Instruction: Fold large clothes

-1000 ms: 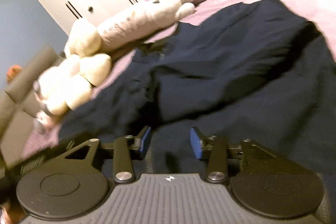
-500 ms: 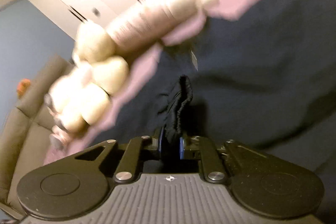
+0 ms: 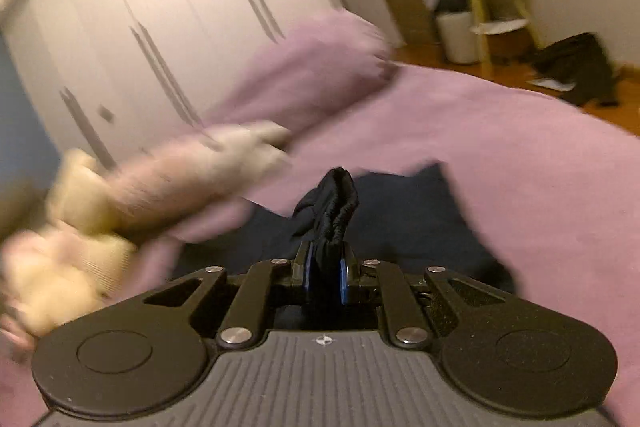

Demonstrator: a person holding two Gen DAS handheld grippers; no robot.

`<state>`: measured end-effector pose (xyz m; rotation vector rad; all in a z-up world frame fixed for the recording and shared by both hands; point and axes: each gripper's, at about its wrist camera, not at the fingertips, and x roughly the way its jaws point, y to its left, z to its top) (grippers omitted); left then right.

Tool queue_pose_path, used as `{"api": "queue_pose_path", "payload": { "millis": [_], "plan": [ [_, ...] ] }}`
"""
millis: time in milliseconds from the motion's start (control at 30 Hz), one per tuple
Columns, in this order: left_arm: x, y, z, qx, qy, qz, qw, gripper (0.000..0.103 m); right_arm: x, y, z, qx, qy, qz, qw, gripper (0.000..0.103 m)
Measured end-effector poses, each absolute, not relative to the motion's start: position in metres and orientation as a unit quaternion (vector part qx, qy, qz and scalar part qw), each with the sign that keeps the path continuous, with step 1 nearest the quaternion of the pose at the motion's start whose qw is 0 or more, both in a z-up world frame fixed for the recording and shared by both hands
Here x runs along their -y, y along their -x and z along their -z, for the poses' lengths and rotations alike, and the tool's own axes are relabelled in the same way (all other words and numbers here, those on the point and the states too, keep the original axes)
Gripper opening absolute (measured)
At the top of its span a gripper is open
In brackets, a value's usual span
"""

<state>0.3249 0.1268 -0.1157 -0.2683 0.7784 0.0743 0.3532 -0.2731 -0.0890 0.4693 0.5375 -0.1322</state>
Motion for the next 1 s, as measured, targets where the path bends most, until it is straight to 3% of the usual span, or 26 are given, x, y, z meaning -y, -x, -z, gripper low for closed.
{"api": "queue_pose_path", "payload": {
  "millis": [233, 333, 467, 633, 700, 767, 867, 1000],
  "plan": [
    [-0.127, -0.331, 0.119, -0.385, 0.134, -0.040, 0.912, 0.081, 0.298, -0.364, 0.120, -0.288, -0.328, 0.028, 0.899, 0.026],
    [-0.123, -0.332, 0.112, -0.371, 0.121, -0.046, 0.920, 0.082, 0.288, -0.368, 0.118, -0.308, -0.275, 0.026, 0.910, 0.017],
    [-0.117, -0.328, 0.107, -0.365, 0.108, -0.036, 0.924, 0.083, 0.283, -0.366, 0.093, -0.235, -0.218, 0.046, 0.946, 0.015],
    [-0.125, -0.305, 0.092, -0.341, 0.110, -0.038, 0.933, 0.083, 0.287, -0.378, 0.099, -0.271, -0.148, 0.125, 0.943, 0.031],
    [-0.126, -0.303, 0.083, -0.323, 0.110, -0.042, 0.939, 0.083, 0.283, -0.368, 0.093, -0.241, -0.129, 0.150, 0.950, 0.048],
    [-0.120, -0.314, 0.076, -0.318, 0.114, -0.034, 0.941, 0.082, 0.269, -0.363, 0.090, -0.228, -0.109, 0.150, 0.956, 0.047],
    [-0.098, -0.336, 0.068, -0.305, 0.101, -0.009, 0.947, 0.082, 0.234, -0.367, 0.092, -0.219, -0.080, 0.074, 0.970, 0.021],
    [-0.064, -0.373, 0.075, -0.292, 0.058, 0.000, 0.955, 0.082, 0.191, -0.378, 0.099, -0.201, -0.038, 0.002, 0.979, 0.015]
  ]
}}
